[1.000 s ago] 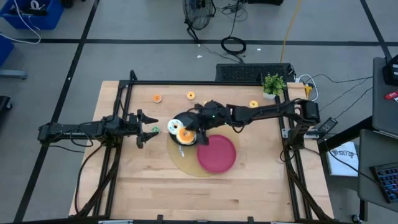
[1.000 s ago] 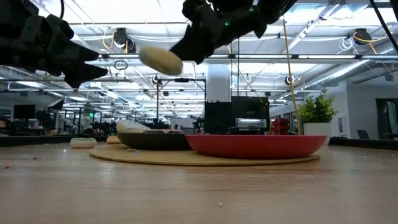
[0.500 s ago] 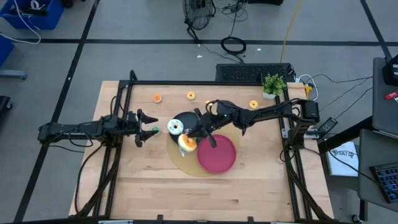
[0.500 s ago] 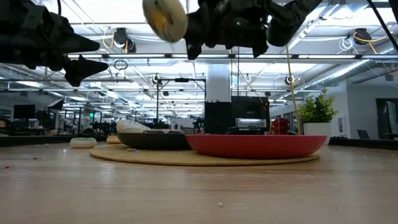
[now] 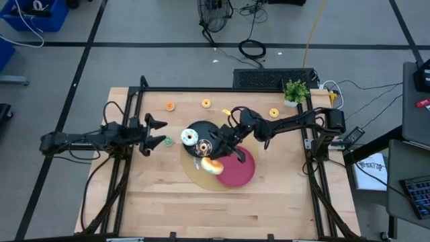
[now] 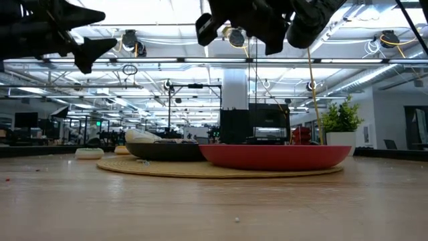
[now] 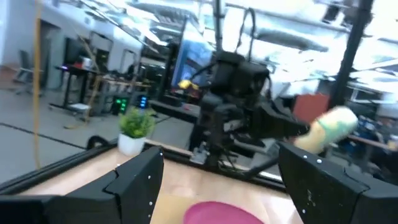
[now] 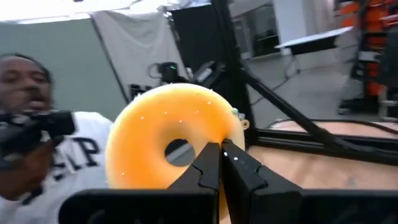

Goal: Pick & Place donuts
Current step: Put the large blue donut on the black plate

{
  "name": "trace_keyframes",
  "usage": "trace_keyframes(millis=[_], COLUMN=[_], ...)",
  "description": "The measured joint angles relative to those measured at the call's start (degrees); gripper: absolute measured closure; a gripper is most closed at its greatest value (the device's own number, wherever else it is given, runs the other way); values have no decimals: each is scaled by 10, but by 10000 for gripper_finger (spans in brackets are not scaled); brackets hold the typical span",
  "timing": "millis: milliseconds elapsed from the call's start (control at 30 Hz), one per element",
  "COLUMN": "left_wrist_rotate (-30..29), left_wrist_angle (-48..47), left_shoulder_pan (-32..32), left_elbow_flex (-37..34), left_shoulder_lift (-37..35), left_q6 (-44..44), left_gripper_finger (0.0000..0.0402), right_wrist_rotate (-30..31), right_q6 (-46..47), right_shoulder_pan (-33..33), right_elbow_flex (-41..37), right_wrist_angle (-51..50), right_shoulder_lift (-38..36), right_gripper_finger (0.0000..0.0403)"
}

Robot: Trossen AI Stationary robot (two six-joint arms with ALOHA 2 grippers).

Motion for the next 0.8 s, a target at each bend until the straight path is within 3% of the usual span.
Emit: trace_keyframes(millis=[233, 367, 500, 667, 800], left_wrist_rotate=[39, 44, 87, 81, 38], left_wrist_angle=[35, 121, 227, 262, 260], left_shoulder_pan=[-5, -26, -67, -130, -154], left_elbow_flex=[0, 0, 3, 70, 158], left_shoulder_lift=[87, 180, 287, 413, 513], left_q6=[1, 38, 108, 261, 317], left_gripper_finger=[91, 91, 91, 91, 92], right_wrist_rotate=[-24, -26, -26, -23, -21], right_q6=[37, 28, 24, 17, 11], right_shoulder_pan=[17, 23, 23, 23, 23], right_elbow_flex=[0, 0, 0, 0, 0], right_wrist_angle=[28, 23, 14, 1, -7], right_shoulder_lift=[0, 0, 0, 0, 0], right_gripper_finger=[403, 403, 403, 403, 403])
